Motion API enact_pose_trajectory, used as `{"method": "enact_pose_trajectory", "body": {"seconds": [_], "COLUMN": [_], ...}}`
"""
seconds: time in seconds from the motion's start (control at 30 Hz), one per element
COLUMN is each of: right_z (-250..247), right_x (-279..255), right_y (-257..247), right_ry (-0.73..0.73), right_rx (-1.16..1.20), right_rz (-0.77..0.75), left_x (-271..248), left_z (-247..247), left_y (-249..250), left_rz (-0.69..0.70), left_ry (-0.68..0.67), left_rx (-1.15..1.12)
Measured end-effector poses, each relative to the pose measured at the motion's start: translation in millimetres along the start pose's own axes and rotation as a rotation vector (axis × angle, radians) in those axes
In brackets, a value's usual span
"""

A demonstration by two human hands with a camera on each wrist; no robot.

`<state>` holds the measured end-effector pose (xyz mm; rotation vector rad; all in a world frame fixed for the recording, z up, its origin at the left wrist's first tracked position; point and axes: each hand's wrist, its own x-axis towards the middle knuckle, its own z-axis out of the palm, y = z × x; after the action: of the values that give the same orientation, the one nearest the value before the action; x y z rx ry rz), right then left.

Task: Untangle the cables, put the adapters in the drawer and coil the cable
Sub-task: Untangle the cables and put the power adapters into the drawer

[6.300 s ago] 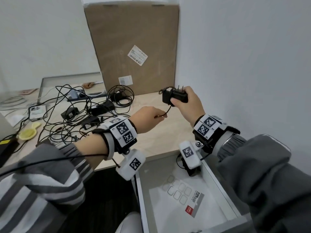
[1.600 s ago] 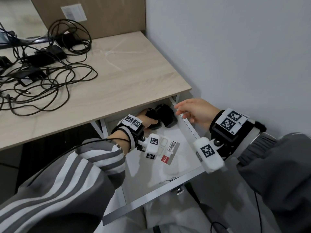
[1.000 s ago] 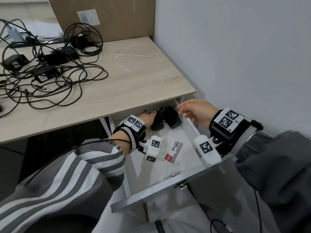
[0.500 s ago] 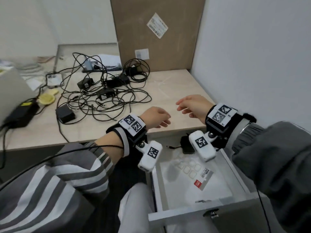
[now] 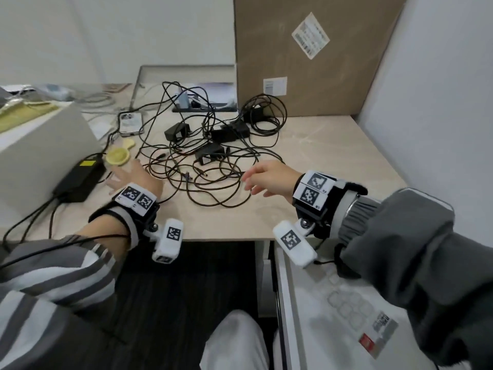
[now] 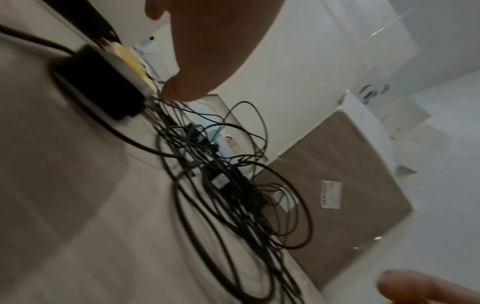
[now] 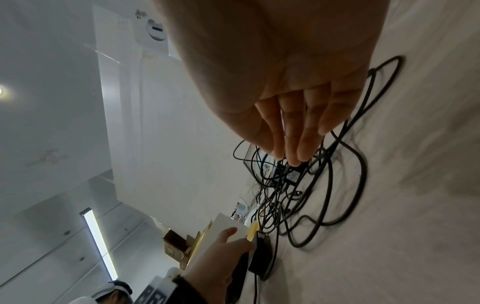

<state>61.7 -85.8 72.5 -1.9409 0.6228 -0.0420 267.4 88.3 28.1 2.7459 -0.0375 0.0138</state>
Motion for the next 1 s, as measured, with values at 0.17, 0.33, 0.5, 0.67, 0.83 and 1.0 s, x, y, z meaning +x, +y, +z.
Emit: {"method": "enact_pose_trajectory", "body": {"seconds": [0.17,0.33,0.5,0.67,0.83,1.0], "right_z": [5.6,7.7,8.7,-0.3,-18.4,-47.4], "right_x": [-1.4,-8.5,-15.3,-17.0,-23.2,-31.2], "right_y": [12.0,20.7,20.4,-18.8,-71.9,-90.4], "right_ry": [-0.005,0.025,0.082,0.215,0.209,0.093], "right_rx": [0.011,0.020,-0.012,-0.095,0.051,0.463], "right_rz": [0.017,0.030,-0.052,-0.366,-0.301,-0.085], "left_x": [11.4,2.3,4.2,-33.8,-86.2,-122.8], "left_z": [18.5,17.0,-2.2,-55.0,-90.2,-90.1], "left_y": [-1.9,5.4,9.5,51.9,100.6,115.6], "left_rz": [0.030,-0.001,0.086,0.279,0.505,0.745], "left_ry": [-0.167,-0.072,-0.054,-0.176,-0.345,-0.338], "left_rx": [0.086,0.058,-0.236,-0.821,-0.952,-0.855]}}
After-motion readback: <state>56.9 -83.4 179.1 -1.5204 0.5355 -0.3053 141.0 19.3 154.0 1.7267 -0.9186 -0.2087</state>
